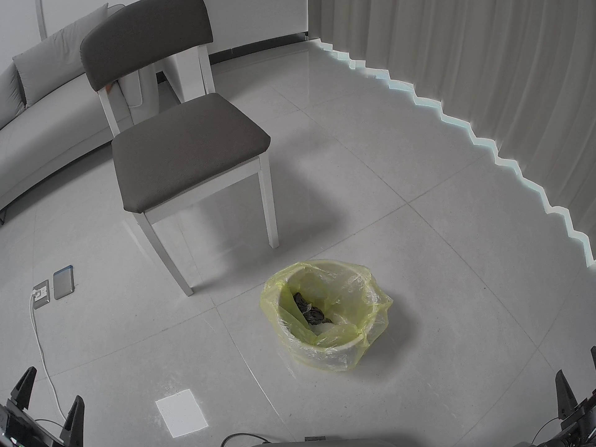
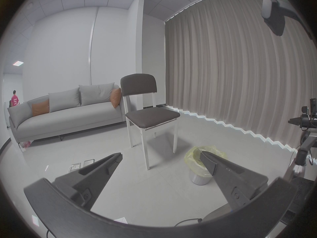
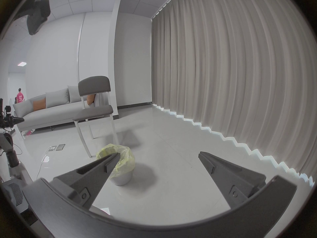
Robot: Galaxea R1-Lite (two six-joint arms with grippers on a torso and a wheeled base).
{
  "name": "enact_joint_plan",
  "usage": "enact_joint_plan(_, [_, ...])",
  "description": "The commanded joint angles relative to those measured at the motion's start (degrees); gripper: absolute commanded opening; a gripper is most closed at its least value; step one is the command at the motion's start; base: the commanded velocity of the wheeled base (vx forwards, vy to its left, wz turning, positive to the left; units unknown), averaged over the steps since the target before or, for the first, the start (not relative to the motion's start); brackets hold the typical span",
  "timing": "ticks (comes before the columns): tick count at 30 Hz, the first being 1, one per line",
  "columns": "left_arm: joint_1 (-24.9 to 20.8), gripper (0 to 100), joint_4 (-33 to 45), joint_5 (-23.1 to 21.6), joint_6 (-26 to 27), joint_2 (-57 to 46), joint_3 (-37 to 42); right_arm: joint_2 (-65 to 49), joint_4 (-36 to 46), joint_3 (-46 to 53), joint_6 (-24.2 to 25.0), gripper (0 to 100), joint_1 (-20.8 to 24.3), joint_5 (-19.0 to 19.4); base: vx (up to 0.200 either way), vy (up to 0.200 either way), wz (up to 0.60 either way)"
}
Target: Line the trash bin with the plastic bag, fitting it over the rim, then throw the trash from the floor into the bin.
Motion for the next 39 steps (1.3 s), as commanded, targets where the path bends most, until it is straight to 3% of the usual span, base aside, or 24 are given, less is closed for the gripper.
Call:
enact_joint_plan(1, [-0.5, 100, 0.0, 0.5, 0.0, 1.6, 1.0, -0.7, 0.0, 0.9, 1.1, 100, 0.0, -0.2, 0.0, 0.0, 0.0])
enact_joint_plan(5, [0.3, 100, -0.2, 1.4, -0.6, -1.0, 1.0, -0.7, 0.0, 0.9, 1.6, 100, 0.0, -1.6, 0.0, 0.0, 0.0])
enact_joint_plan(8, [0.8, 100, -0.3, 5.6, -1.1, -1.1, 1.0, -0.7, -0.1, 0.9, 2.1, 100, 0.0, -2.8, 0.0, 0.0, 0.0])
enact_joint_plan(39, [0.7, 100, -0.2, 5.2, -1.2, -1.1, 1.0, -0.7, 0.0, 0.9, 0.2, 100, 0.0, -1.6, 0.0, 0.0, 0.0])
